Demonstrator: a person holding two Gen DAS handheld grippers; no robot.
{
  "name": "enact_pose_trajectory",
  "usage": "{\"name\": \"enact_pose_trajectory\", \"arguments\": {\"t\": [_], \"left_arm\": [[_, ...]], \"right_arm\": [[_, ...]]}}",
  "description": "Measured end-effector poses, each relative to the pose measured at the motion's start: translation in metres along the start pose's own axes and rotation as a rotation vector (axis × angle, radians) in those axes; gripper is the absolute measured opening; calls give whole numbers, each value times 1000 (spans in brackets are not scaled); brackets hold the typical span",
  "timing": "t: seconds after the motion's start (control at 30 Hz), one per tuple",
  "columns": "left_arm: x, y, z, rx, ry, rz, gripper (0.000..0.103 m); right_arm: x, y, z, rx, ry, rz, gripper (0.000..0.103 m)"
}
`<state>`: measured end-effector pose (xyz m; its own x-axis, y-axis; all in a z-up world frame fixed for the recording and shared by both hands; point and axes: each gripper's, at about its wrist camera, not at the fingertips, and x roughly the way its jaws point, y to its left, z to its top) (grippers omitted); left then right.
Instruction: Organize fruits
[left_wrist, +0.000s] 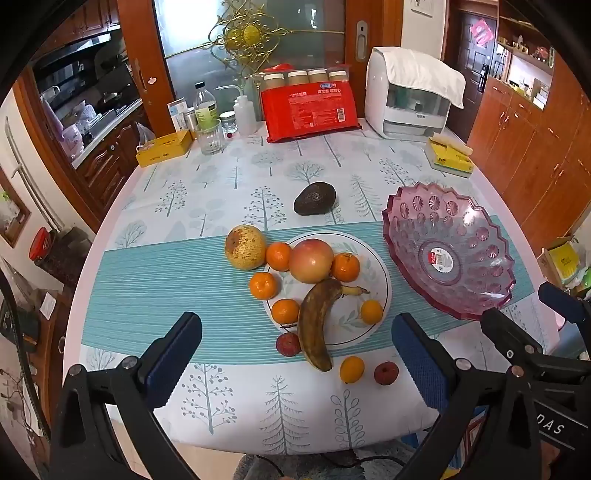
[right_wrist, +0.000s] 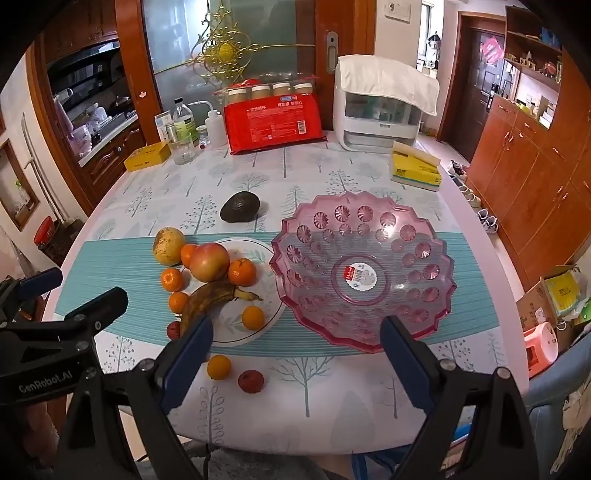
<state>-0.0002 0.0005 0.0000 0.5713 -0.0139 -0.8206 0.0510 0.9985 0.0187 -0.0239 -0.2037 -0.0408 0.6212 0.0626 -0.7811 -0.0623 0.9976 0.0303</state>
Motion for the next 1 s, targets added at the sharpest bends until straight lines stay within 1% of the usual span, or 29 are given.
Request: {"name": "enact_pose_trajectory", "arguments": {"t": [0.1,0.23,0.47,1.0], "left_arm": [[0,0,0,0,6,-1,102],[4,3,0,-7,20,-27,101],[9,0,3,-5,48,-26,99],[11,-1,6,-4,51,-25,99]], "right_arm": [[0,0,1,0,-1,-1,93],[1,-1,2,1,0,0,93],[4,-2,5,4,2,5,93],[6,-6,6,5,4,10,93]]}}
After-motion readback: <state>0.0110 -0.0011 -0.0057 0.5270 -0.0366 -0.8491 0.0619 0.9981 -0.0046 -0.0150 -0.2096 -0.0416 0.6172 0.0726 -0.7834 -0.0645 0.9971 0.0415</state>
